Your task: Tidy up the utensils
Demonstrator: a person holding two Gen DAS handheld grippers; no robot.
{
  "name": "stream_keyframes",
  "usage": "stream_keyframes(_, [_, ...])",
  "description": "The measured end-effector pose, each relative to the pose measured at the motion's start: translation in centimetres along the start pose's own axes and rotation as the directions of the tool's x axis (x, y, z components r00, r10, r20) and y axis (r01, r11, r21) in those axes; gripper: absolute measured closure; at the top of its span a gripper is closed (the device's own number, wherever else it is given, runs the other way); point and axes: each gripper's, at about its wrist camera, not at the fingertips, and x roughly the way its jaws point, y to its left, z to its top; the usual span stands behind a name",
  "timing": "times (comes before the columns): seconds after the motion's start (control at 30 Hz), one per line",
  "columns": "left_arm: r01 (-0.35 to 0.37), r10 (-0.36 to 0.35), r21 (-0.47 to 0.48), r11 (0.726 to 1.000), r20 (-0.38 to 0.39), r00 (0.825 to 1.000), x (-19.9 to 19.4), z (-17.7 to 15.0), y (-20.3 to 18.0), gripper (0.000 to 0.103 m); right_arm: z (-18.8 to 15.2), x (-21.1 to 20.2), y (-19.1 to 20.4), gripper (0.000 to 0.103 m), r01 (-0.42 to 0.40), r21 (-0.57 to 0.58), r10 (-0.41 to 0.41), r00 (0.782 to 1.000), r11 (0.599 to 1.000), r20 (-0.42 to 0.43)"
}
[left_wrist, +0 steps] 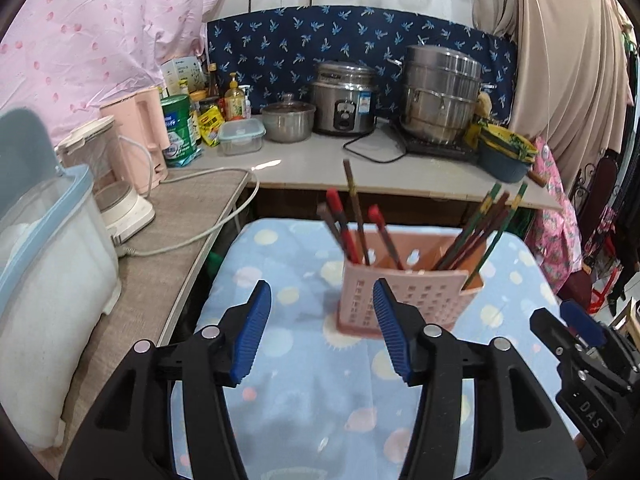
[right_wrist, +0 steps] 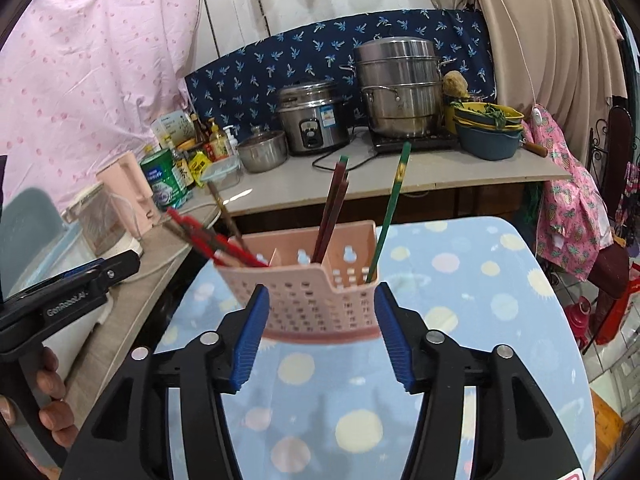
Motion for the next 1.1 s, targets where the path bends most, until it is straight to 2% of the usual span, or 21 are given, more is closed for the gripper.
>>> stream_keyframes(0.07, [-0.005, 0.005, 0.003, 1.000, -0.025, 1.000, 0.0, -1.4, 0.1, 0.052, -1.2, -0.6, 0.4, 0.044, 0.013, -0.015, -0.013, 1.000, 1.000, -0.006])
stream_keyframes(0.3, [-0.020, 0.021, 0.018, 1.000, -0.061, 0.998, -0.5, -5.0, -0.2, 0.052, -4.2, -1.7, 1.2, 0.043, 0.030, -0.040, -0.032, 0.999, 0.999, -0.038])
stream_keyframes(0.63, [-0.019, 0.021, 0.022, 1.000, -0.104, 0.994, -0.8, -8.1, -0.7, 0.052, -6.9, -2.2, 1.5, 0.043, 0.046, -0.042, -0.049, 0.995, 0.998, -0.085])
stream_keyframes(0.83, [-0.020, 0.023, 0.025, 0.999, -0.121, 0.992, -0.6, -9.5, -1.1, 0.046, -8.1, -2.1, 1.1, 0.041, 0.067, -0.037, -0.071, 0.991, 0.997, -0.113])
stream_keyframes(0.97, [-0.030, 0.034, 0.033, 0.999, -0.120, 0.992, -0.5, -10.2, -1.4, 0.035, -8.6, -1.9, 0.8, 0.038, 0.082, -0.037, -0.086, 0.989, 0.996, -0.121])
stream_keyframes(1.1, [-0.035, 0.039, 0.032, 0.999, -0.123, 0.992, -0.4, -10.7, -1.6, 0.030, -9.0, -1.7, 0.7, 0.033, 0.085, -0.039, -0.090, 0.987, 0.996, -0.133])
